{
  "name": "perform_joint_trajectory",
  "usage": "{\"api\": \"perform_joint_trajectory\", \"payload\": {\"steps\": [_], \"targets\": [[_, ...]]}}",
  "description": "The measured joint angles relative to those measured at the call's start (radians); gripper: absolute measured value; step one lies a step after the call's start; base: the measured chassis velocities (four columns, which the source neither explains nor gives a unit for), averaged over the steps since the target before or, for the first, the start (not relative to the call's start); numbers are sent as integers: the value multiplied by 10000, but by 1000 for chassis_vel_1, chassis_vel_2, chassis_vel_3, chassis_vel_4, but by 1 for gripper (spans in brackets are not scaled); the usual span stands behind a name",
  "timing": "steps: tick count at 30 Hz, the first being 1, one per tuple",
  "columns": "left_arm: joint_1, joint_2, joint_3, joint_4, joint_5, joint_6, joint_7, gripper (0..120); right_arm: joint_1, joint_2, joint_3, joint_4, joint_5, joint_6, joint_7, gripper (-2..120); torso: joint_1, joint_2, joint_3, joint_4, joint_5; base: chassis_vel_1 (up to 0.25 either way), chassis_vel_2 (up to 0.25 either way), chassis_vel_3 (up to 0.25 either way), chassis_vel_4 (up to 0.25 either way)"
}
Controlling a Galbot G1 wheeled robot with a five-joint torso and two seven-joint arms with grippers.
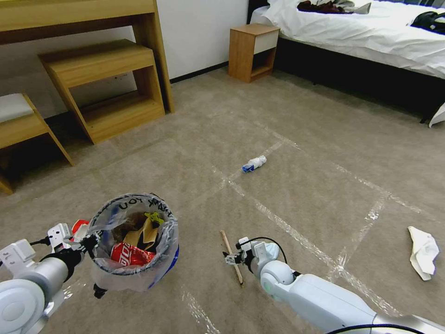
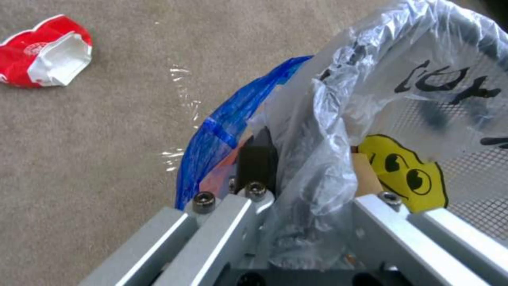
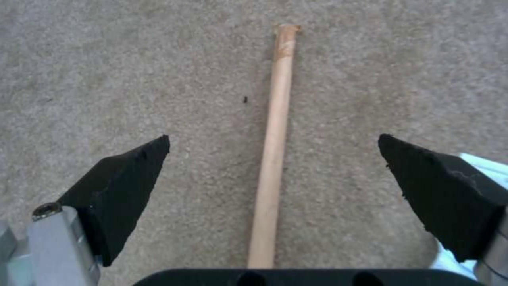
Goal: Pick up the trash bin and place the garbage on the floor into it.
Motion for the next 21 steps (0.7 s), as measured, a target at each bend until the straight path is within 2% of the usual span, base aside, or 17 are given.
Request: {"api": "perform_joint_trajectory", "payload": {"steps": [7, 21], "targets": [[24, -29, 3, -26, 15, -7, 5, 0, -46, 452, -33, -308, -122, 14, 55, 100, 0, 0, 0, 1, 0, 0, 0, 0, 0], [29, -46, 60, -37, 70, -14, 29, 0, -81, 676, 130, -745, -178, -68, 265, 100, 0, 0, 0, 1, 0, 0, 0, 0, 0]]}}
